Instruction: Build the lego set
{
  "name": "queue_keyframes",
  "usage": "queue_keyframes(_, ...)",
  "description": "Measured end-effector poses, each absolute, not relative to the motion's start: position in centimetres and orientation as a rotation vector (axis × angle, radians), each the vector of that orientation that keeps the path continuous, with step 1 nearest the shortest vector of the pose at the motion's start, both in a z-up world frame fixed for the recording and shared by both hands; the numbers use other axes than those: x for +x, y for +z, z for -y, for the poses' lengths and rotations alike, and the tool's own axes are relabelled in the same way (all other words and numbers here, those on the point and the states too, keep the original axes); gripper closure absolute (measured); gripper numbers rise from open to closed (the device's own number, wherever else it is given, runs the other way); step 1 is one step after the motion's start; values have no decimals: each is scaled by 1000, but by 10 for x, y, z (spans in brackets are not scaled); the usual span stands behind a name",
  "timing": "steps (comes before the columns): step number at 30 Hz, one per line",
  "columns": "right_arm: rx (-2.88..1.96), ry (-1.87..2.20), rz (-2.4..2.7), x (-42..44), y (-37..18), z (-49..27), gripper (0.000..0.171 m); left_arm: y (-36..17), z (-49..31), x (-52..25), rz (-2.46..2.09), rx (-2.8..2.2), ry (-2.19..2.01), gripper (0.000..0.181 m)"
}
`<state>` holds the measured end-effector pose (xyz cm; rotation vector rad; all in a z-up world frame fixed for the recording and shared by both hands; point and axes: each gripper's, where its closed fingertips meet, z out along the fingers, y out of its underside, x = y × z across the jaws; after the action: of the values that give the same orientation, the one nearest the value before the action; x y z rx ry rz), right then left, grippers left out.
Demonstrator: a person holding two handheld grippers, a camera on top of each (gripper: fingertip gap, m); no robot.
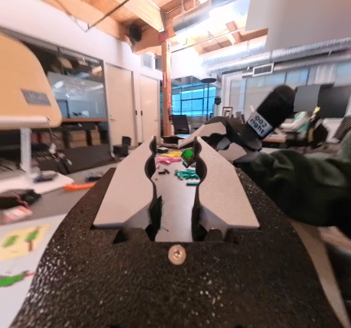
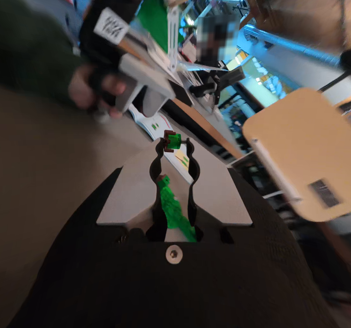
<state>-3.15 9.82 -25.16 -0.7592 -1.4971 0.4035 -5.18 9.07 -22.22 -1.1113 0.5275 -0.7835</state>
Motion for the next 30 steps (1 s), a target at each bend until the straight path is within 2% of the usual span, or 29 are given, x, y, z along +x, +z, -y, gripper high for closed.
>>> queue_keyframes(3,-658,226,1507,-36,-254,-96,148,-234,-95,-45,-518,-1202,-980,146)
queue_keyframes(5,-610,136,1497,-36,-253,-96,149,-239,-91,-35,-577,-1233,-1050,154)
queue_keyframes(15,-497,4,1447,-34,-241,-91,149,-243,-88,-29,-621,-1248,-1050,180)
queue_keyframes(20,-491,2,1448,-34,-241,-90,149,-242,-85,-28,-637,-1236,-1052,181)
queue_keyframes(25,-784,142,1482,-17,-244,-110,133,-243,-92,-37,-637,-1244,-853,181)
queue_keyframes(28,-1230,398,1417,16,-257,-137,142,-243,-94,-39,-619,-1247,-859,181)
queue_keyframes(30,-1610,606,1314,38,-280,-147,142,-242,-93,-39,-619,-1245,-865,181)
